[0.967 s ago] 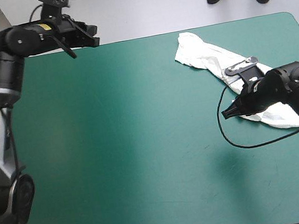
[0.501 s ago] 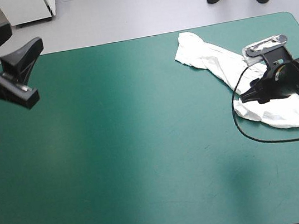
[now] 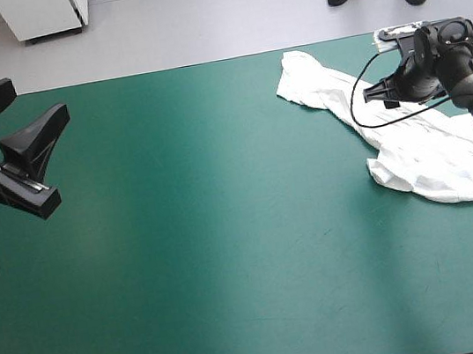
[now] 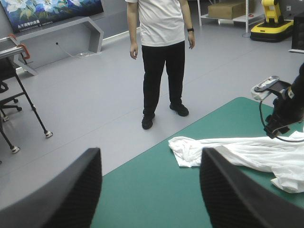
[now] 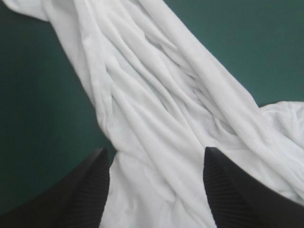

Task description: Fold the cloth

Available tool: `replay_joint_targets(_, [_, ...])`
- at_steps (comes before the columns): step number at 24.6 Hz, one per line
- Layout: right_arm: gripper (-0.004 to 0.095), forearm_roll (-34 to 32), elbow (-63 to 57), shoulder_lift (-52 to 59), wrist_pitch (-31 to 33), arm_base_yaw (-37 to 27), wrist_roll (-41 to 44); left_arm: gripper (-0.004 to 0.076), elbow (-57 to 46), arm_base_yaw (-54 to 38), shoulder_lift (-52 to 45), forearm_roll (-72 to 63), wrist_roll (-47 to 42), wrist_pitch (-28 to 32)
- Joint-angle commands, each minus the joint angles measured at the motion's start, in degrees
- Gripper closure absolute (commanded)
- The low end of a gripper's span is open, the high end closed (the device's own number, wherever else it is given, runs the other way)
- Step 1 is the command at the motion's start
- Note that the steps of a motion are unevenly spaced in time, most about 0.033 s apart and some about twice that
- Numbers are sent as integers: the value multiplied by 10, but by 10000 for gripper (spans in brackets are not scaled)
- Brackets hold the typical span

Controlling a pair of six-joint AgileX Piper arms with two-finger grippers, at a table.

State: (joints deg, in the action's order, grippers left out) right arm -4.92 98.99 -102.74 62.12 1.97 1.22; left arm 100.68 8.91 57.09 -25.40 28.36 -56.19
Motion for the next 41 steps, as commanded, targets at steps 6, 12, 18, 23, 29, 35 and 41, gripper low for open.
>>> replay_joint_targets(6, [352, 45, 54, -113, -53, -46, -61, 280, 8, 0, 48, -20, -5, 38])
replay_joint_targets(12, [364, 66, 94, -198, -49, -46, -74, 281, 8, 0, 58, -21, -1, 34])
replay_joint_targets(18, [860, 143, 94, -237, 5, -46, -145, 283, 8, 0, 58, -20, -1, 35])
replay_joint_targets(23, [911, 219, 94, -242, 46, -38, -171, 283, 8, 0, 58, -12, 1, 53])
replay_joint_targets(29, [911, 276, 94, -219, 70, 14, -196, 283, 8, 0, 55, -12, 1, 46])
replay_joint_targets(35, [911, 286, 94, -188, 86, 115, -196, 283, 8, 0, 42, -11, 1, 36])
replay_joint_targets(41, [911, 286, 94, -176, 93, 239, -191, 283, 9, 0, 25, 27, -5, 25])
